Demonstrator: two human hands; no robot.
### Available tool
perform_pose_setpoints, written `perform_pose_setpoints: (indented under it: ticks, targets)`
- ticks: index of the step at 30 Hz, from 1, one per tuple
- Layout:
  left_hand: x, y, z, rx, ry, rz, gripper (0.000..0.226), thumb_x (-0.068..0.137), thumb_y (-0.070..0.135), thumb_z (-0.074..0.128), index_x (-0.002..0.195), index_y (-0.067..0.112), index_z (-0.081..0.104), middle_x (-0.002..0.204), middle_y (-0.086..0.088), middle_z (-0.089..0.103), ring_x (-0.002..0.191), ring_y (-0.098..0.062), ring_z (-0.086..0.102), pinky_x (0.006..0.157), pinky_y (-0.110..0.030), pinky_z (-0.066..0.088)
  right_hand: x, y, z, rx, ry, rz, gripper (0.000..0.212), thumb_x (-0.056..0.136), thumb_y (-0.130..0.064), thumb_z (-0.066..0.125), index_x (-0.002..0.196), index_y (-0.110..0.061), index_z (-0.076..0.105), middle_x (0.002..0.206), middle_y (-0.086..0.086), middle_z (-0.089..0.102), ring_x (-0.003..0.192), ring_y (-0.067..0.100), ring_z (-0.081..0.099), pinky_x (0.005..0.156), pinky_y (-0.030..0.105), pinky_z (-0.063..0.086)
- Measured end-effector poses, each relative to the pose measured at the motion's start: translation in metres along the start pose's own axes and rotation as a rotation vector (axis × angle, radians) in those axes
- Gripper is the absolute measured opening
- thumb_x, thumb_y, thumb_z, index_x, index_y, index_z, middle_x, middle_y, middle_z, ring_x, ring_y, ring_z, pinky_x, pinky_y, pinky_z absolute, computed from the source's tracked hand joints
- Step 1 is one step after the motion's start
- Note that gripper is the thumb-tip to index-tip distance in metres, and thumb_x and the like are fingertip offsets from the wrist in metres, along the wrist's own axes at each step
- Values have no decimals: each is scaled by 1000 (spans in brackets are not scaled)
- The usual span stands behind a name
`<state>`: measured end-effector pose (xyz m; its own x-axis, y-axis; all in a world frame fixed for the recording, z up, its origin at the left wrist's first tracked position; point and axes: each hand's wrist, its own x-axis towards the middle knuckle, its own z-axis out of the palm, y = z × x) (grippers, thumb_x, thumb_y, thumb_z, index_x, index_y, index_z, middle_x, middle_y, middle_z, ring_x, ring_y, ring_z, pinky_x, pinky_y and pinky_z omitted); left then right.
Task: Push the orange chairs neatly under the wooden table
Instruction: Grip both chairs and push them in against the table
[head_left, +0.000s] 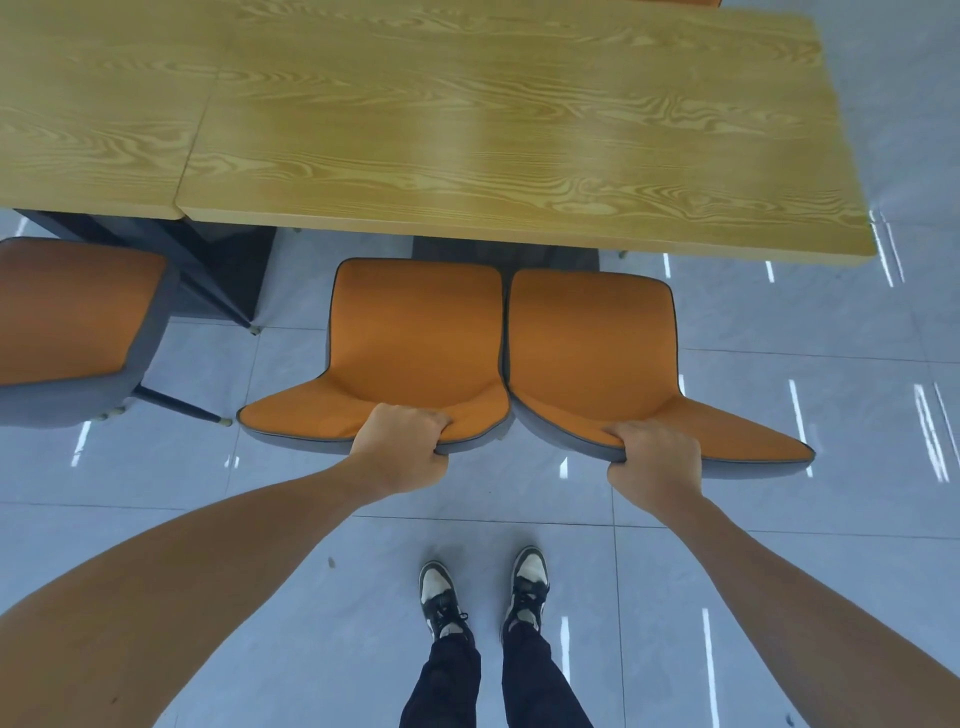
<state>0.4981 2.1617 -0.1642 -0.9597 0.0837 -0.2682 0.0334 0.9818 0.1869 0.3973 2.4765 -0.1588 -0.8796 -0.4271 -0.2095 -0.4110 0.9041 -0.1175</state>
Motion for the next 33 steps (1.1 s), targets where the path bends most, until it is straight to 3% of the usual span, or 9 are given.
perform_pose_setpoints:
  ticks: [5,9,14,16,19,23,25,27,33]
  targets:
    - [5,-3,-3,-22,3,20,9,69,25,52,75,25,58,55,9,45,53,-17,49,46,-24,27,6,4,7,-9,19,17,22,46,-10,58,61,-25,62,47,-8,43,45,13,37,42,17,27]
    - [6,-4,0,-2,10,8,29,71,36,49,90,26,68,66,8,59,59,-15,56,47,-25,38,7,5,4,-25,-51,46,41,54,-17,62,89,-35,72,69,-15,61,59,13,48,46,20,33]
    - [4,6,-12,-137,56,-44,39,85,76,40,91,44,62,71,18,62,63,-3,55,49,-25,40,11,5,-20,95,-283,-25,45,79,-56,54,121,-42,59,108,-19,62,98,11,55,75,30,44]
    - [4,7,-20,-208,-36,-72,46,87,84,26,86,48,56,70,18,60,65,-2,54,53,-26,36,11,4,-35,267,-377,-8,39,85,-69,43,106,-41,61,100,-20,60,94,9,55,80,33,45]
    - [14,11,-31,-266,-316,-152,59,85,84,17,85,38,54,79,15,61,74,-7,57,62,-31,38,7,9,-51,423,-399,-20,46,92,-64,37,69,-25,46,68,-8,46,65,13,48,65,34,38]
    - [41,42,-48,-289,-483,-211,56,83,78,21,78,34,55,89,6,63,79,-11,58,71,-36,42,3,48,-67,410,-469,44,40,91,-66,39,71,-32,47,74,-16,50,77,12,50,71,29,37]
    - [59,68,-57,-246,-517,-148,49,93,69,26,92,37,63,105,6,64,87,-12,57,76,-37,42,6,79,-76,351,-535,55,45,90,-68,38,105,-33,63,110,-14,62,105,16,57,84,32,41]
    - [82,99,-66,-179,-517,-97,50,100,61,31,117,25,62,123,0,63,101,-19,58,85,-39,45,12,113,-87,278,-578,65,64,91,-68,41,141,-29,50,146,-6,49,133,21,44,107,39,36]
    - [157,223,-97,-111,-470,-121,71,101,61,36,156,16,32,159,-5,38,142,-28,40,111,-43,38,34,223,-133,137,-553,6,67,91,-68,44,144,-26,47,153,1,42,138,24,39,108,40,33]
